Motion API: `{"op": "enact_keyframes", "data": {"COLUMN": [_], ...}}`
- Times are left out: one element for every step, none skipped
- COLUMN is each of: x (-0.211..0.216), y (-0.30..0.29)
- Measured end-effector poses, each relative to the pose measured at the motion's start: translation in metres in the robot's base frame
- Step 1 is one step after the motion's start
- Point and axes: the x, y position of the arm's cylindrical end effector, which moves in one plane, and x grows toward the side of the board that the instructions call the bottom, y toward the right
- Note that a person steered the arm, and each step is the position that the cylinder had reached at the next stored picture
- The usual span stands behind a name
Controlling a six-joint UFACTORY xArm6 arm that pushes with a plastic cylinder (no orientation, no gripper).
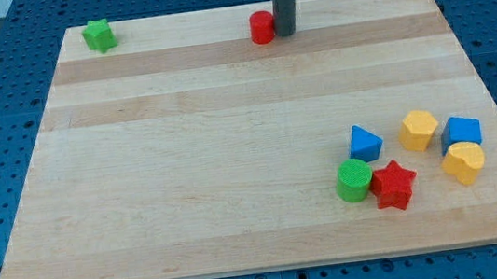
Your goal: Place the red circle at the top center of the board
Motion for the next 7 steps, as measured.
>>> {"op": "enact_keyframes", "data": {"x": [-0.008,-0.011,-0.006,0.019,0.048,0.049,0.040], "y": [-0.021,-0.024,-0.024,-0.019,-0.024,-0.056,-0.068]}}
